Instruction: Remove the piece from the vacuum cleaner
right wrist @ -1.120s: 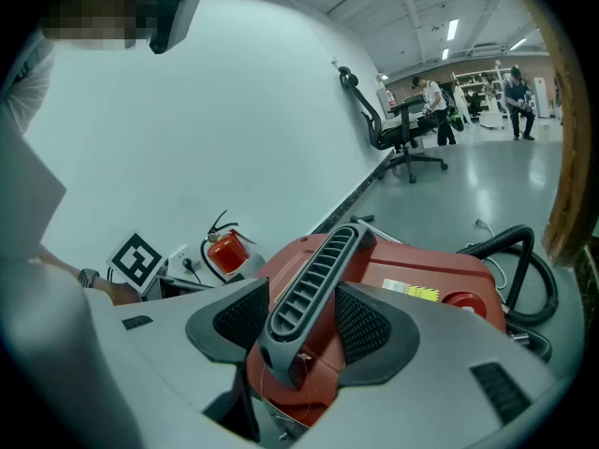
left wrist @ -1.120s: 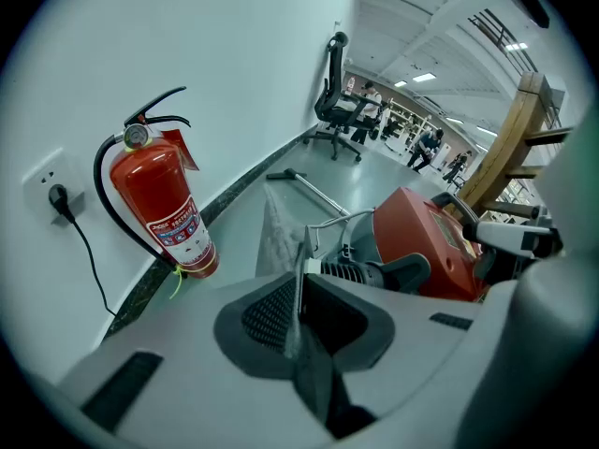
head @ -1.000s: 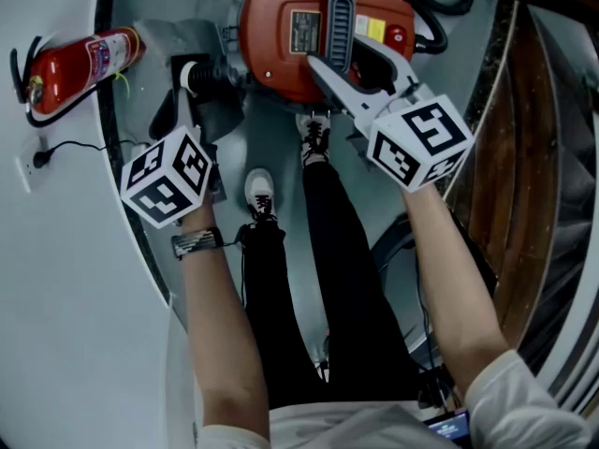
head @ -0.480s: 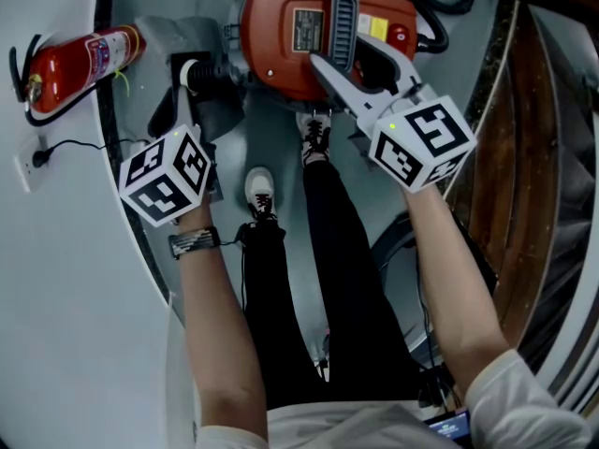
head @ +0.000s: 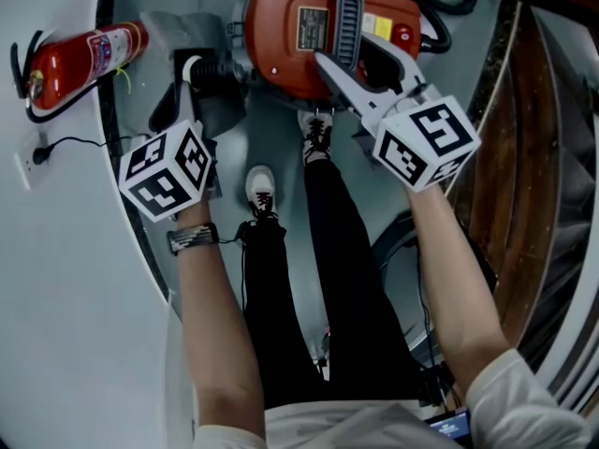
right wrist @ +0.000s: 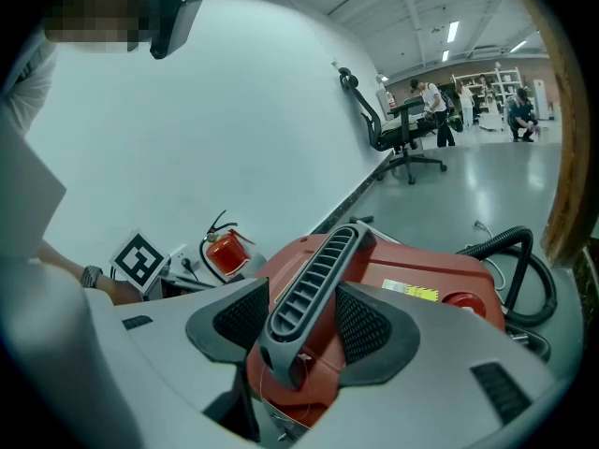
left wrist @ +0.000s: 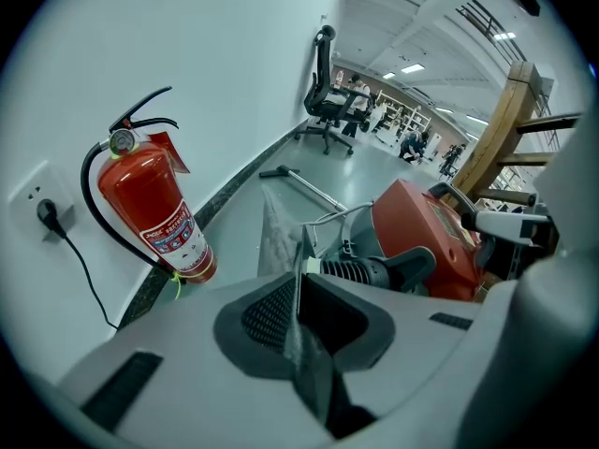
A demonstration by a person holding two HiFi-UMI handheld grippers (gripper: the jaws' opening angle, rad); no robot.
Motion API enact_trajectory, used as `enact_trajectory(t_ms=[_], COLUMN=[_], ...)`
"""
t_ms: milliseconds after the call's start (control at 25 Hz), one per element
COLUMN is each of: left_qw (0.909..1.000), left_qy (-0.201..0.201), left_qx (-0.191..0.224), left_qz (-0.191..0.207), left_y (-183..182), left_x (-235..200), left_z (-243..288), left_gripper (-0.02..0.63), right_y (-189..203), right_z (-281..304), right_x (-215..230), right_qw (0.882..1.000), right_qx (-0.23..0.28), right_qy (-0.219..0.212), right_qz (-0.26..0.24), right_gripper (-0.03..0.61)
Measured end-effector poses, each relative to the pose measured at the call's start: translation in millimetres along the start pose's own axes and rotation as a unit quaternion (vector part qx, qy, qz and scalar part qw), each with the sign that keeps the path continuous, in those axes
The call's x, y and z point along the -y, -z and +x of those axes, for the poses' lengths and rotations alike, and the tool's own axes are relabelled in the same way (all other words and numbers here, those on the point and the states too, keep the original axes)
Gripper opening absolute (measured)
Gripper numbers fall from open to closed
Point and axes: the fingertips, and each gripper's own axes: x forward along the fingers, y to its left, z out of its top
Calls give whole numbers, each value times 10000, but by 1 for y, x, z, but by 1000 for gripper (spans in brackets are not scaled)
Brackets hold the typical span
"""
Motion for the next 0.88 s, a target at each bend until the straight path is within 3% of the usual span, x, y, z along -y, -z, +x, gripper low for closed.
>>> enact_trajectory(t_ms=[880], left_qw=[9997], left_qy=[106], left_qx=[-28], left_qz=[211], left_y=[-2], left_x=[-2], left_z=[2], left_gripper=[38], right_y=[0], right_z=[0], right_x=[-1], right_qw=[10000], right_qx=[-14], right_qy=[-10], right_qz=[14], right_gripper=[225])
